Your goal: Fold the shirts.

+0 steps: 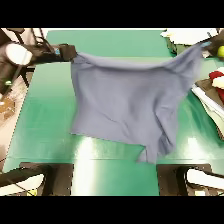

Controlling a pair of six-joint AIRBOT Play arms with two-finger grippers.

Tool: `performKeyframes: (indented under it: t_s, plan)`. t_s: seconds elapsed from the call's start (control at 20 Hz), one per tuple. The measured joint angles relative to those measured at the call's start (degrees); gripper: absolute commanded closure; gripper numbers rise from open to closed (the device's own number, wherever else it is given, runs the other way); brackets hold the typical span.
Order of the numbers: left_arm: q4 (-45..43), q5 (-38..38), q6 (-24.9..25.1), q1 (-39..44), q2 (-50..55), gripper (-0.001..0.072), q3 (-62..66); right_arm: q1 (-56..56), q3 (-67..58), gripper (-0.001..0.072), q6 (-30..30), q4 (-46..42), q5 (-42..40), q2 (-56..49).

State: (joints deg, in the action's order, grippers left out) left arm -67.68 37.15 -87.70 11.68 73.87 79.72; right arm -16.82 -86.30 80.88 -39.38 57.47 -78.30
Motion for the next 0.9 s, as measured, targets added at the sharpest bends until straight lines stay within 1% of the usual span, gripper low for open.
performKeyframes:
  t_s: [0.05,0.15,0.25,0.35,0.45,0.6,0.75,0.9]
  plan:
    - [-1.57,-2.51,0.26,-0.15,2.54,0.0689,-0.17,2.36,-2.58,0.0694,-0.09,-1.49,-1.44,-5.66]
    - [-4.85,-7.21,0.17,-1.31,7.15,0.0689,-0.44,5.73,-10.16,0.0694,-0.11,-4.11,-1.73,-17.4]
    - [-6.54,-11.87,-1.88,-3.74,10.64,0.0688,-0.52,7.48,-19.02,0.0694,0.0,-5.29,0.63,-27.23]
    - [-7.82,-14.56,-4.42,-7.19,13.27,0.0688,-0.63,8.41,-24.96,0.0694,0.68,-6.38,3.67,-33.33]
    - [-8.0,-15.96,-5.92,-10.67,14.97,0.0687,-0.63,9.01,-26.88,0.0694,1.2,-7.58,6.12,-35.5]
    - [-8.13,-14.67,-5.79,-13.9,16.65,0.0687,-0.66,9.84,-23.93,0.0694,2.73,-10.88,8.85,-35.63]
    - [-7.08,-11.15,-1.44,-14.01,18.23,0.0687,-0.85,12.44,-19.71,0.0694,2.97,-12.87,10.6,-35.41]
    - [-6.34,-6.25,2.25,-11.98,19.32,0.0688,-1.36,16.02,-16.22,0.0694,3.52,-13.99,9.51,-35.3]
